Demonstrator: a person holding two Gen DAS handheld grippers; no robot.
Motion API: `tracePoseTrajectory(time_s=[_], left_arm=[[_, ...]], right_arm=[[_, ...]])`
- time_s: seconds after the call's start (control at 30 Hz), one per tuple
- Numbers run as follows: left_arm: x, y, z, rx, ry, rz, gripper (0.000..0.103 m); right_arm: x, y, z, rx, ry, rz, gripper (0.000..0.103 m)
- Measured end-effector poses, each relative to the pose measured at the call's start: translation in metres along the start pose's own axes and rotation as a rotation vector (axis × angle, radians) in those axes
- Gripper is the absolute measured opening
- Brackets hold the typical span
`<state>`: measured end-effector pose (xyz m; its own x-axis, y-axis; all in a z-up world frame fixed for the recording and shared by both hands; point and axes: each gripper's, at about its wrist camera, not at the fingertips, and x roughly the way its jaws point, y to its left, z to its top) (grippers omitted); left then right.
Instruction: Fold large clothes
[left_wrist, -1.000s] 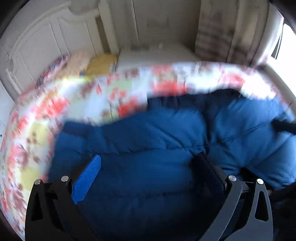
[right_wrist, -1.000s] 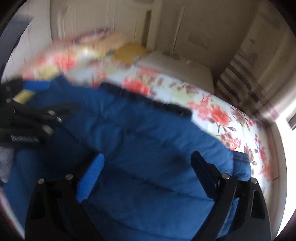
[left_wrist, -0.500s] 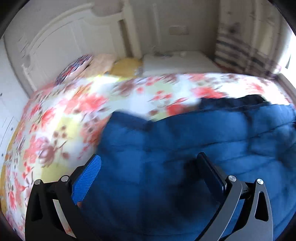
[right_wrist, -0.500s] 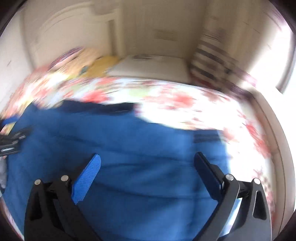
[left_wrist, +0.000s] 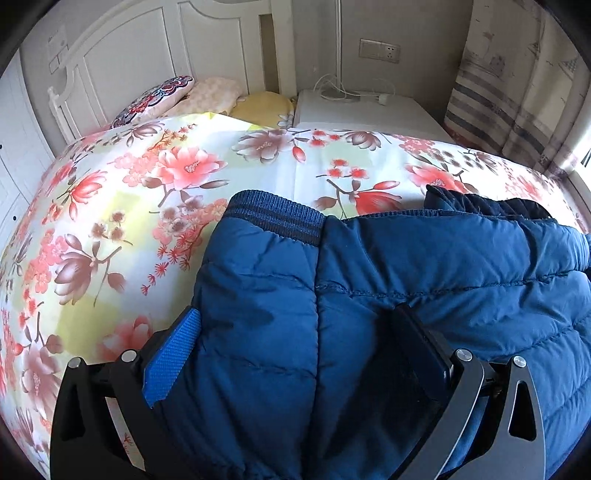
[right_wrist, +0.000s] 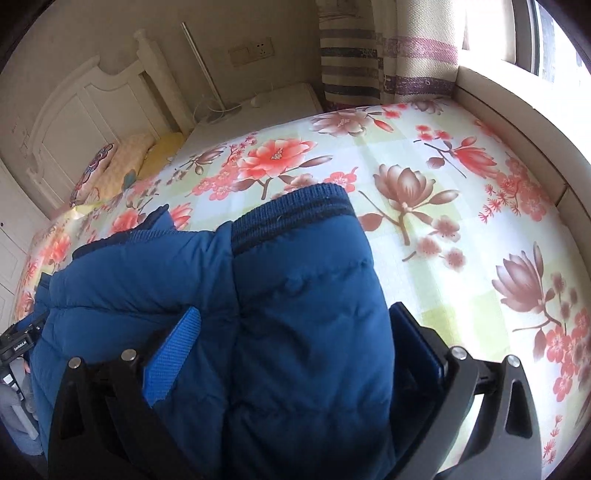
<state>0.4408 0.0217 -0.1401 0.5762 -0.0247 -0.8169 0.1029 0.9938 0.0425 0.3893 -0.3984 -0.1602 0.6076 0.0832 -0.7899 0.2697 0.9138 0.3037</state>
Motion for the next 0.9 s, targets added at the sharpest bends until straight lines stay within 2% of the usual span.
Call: tracePoseTrajectory(time_s=[0.2,0.23,0.3,0.33,0.43,0.57,0.6,0.67,0.7,0.8,0.9], left_arm=[[0.0,-0.002,0.001,0.006,0.008,0.006,0.099],[-0.001,-0.002,0.001,0.004,0.008,0.007,0.099],[-0.015,-0.001,0.0,0.0,-0.013,0.048,0.099],[-0.024,-0.002,-0.002,-0.003,-0.031,0.054,0.099],[-0.057,-0.02,-0.011,0.007,-0.086,-0.02,0.099],[-0.071,-0.075,-0.032,0.158,-0.124,-0.013,0.099],[-0.065,-0.086,-0.038,0.198,-0.119,0.013,0.099],[-0.055,-0.097,-0.045,0.236,-0.12,0.064,0.099],[-0.052,-0.095,-0.046,0.223,-0.133,0.057,0.099],[-0.045,-0.085,-0.042,0.179,-0.093,0.002,0.099],[-0.057,-0.068,-0.042,0.131,-0.103,-0.005,0.099]], right_arm=[[-0.004,-0.002,-0.001,0.0,0.006,-0.004,0.1],[-0.008,-0.001,-0.001,-0.001,-0.006,-0.026,0.098],[-0.028,0.015,-0.005,-0.042,-0.087,-0.124,0.095],[-0.045,0.03,-0.01,-0.086,-0.143,-0.123,0.095],[-0.075,0.08,-0.029,-0.217,-0.207,-0.07,0.095],[-0.071,0.157,-0.062,-0.474,-0.139,0.009,0.096],[-0.063,0.169,-0.069,-0.52,-0.115,0.0,0.096],[-0.036,0.187,-0.085,-0.617,-0.046,-0.08,0.096],[-0.031,0.187,-0.087,-0.609,-0.049,-0.089,0.099],[-0.025,0.179,-0.083,-0.555,-0.027,-0.046,0.1],[-0.035,0.169,-0.078,-0.522,-0.049,-0.056,0.1]])
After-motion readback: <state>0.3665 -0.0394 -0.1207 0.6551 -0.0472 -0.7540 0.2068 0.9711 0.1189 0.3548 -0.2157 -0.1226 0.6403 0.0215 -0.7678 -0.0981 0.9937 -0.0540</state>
